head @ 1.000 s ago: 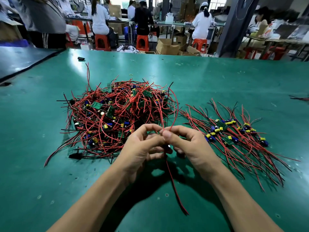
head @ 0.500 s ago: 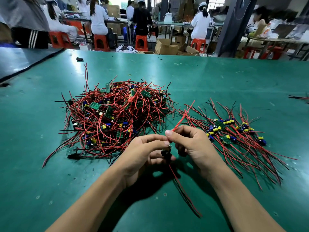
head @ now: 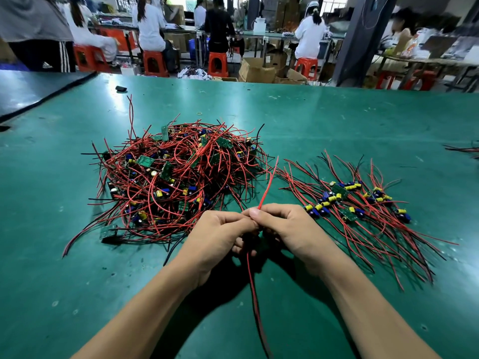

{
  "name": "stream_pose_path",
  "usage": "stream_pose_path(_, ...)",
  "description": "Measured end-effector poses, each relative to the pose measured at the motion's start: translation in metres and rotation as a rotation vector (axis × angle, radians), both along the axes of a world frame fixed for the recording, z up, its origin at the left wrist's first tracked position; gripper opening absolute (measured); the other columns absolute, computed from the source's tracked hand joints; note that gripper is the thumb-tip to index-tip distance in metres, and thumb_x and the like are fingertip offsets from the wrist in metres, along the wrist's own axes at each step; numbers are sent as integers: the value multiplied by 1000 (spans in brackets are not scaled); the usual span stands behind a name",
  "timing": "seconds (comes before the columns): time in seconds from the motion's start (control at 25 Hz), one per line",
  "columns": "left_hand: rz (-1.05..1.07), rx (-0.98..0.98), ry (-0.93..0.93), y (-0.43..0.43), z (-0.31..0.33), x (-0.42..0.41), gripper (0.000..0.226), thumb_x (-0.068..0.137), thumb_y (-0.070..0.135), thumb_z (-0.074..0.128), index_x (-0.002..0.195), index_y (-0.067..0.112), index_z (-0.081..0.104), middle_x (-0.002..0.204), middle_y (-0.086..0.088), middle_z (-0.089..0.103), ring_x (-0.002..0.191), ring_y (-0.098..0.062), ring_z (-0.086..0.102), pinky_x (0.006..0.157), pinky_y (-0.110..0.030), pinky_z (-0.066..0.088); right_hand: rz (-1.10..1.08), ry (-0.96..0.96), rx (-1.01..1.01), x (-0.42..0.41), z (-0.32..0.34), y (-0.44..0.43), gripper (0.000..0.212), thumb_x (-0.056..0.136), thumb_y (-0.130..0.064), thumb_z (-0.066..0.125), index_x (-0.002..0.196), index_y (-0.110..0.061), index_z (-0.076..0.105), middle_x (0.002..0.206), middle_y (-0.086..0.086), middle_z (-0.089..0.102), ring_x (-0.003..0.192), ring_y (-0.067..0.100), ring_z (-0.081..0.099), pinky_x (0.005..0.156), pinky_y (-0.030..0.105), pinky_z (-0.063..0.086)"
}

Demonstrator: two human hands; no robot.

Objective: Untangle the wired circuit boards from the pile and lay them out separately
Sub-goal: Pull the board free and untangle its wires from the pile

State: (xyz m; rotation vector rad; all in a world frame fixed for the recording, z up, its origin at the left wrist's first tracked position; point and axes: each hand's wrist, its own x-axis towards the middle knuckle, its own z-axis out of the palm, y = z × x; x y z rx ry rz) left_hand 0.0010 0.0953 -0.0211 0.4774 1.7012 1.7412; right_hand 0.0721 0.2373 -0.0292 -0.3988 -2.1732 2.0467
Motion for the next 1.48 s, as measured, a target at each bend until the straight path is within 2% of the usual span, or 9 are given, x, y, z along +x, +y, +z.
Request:
stream_pose_path(0.24,14,-80,90,3,-2,1,29,85,5,63,57,13,69,49,0,52,40,-11,43,46,-23,34,-120,49,233,-1,0,1,25,95,-30,68,80,-13,79,60,-2,67,57,1,56,61,17,43)
stream_pose_path(0.36,-36,-99,148,3,-2,2,24,83,5,64,61,10,70,54,0,54,46,-13,44,48,-21,35,-257,41,35,-6,-4,7,25,94,-28,69,81,-9,78,46,-14,45,36,2,35,38,16,27)
stream_pose_path(0.52,-145,-125,241,1,-1,2,15,82,9,68,67,7,72,60,-4,60,52,-16,48,49,-20,39,-410,83,-211,-10,-4,18,25,93,-21,70,72,-9,74,53,-7,40,40,7,26,37,18,21)
stream_pose_path(0.8,-226,-149,211,0,5,2,22,84,6,65,65,15,71,58,-5,60,47,-17,49,49,-22,39,-543,221,-513,-19,-6,20,18,95,-16,65,85,-2,65,57,-9,62,39,2,31,36,15,25)
stream_pose_path(0.96,-168,-112,122,-3,5,4,25,87,6,63,66,14,72,61,-7,61,49,-18,53,51,-25,39,-455,195,-445,-14,-7,25,21,85,-25,74,83,-5,67,69,-4,62,44,5,34,39,16,27)
stream_pose_path(1.08,-114,-63,77,0,1,4,28,94,10,59,70,14,72,59,-3,61,48,-18,59,51,-27,41,-164,13,-353,-7,-7,19,35,70,-41,80,86,-10,77,72,-1,58,52,8,44,46,20,34)
stream_pose_path(1.2,-87,-31,54,1,-2,5,36,96,9,55,66,15,72,57,-5,65,43,-17,60,46,-24,47,41,-75,-318,-5,-9,3,28,85,-33,76,100,-9,77,82,15,69,58,20,61,54,29,47)
stream_pose_path(1.36,-109,-75,86,0,-4,2,29,92,12,60,66,10,70,55,-5,61,40,-15,53,47,-23,38,-93,-63,-82,-6,-10,7,30,94,-44,66,95,-17,79,67,10,52,51,14,42,46,23,29)
stream_pose_path(1.48,-167,-151,193,-1,-4,1,19,88,14,65,72,6,72,60,-9,60,42,-15,51,45,-19,38,-276,13,11,-8,-14,22,29,97,-41,63,91,-18,79,56,5,41,44,11,34,40,18,28)
